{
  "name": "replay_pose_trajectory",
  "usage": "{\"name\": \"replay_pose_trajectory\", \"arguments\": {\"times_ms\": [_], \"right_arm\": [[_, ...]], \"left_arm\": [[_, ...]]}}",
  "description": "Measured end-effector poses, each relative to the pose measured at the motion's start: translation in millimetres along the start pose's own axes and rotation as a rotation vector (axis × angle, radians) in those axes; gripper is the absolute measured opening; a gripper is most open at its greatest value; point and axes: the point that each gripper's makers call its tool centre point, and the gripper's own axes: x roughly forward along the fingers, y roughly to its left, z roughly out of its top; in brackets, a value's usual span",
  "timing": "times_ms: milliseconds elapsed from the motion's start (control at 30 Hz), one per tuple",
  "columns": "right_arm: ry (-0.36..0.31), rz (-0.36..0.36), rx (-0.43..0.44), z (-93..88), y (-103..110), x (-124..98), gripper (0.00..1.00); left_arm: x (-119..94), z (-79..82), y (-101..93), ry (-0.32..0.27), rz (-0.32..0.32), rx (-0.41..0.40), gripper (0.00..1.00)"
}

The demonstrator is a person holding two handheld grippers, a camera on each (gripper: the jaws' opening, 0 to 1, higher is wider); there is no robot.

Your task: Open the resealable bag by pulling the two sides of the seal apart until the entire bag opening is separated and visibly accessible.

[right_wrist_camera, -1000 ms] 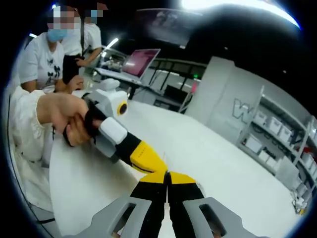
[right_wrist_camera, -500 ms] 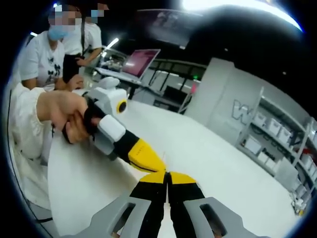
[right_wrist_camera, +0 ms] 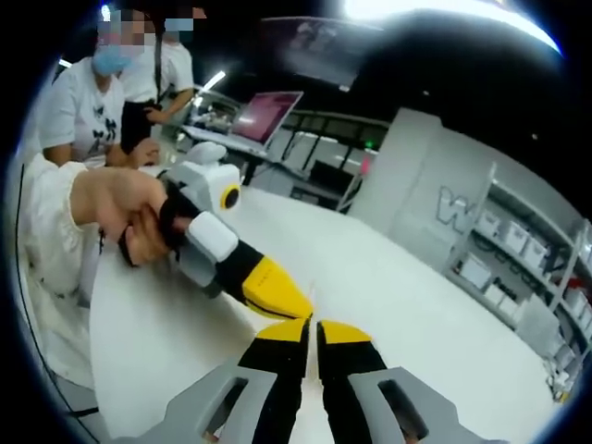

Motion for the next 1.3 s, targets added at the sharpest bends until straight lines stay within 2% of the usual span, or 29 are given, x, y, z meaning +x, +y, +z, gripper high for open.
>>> {"name": "replay_pose_trajectory", "arguments": {"times_ms": [267,500,1300], "right_arm": [[0.006,0.011,0.005,-3.2,1.1,1.8,0.01],[0.004,0.035,0.049,-4.3,2.6,2.1,0.00],[0.025,0.032,0.123,-2.3,0.3,1.1,0.00]], "left_arm": [[0.6,-1.0,-0.1,0.001,-0.003,0.003,0.01],[1.5,-2.3,0.2,0.002,0.000,0.004,0.01],[1.8,-0.6,-0.3,0.004,0.003,0.018,0.02]]}}
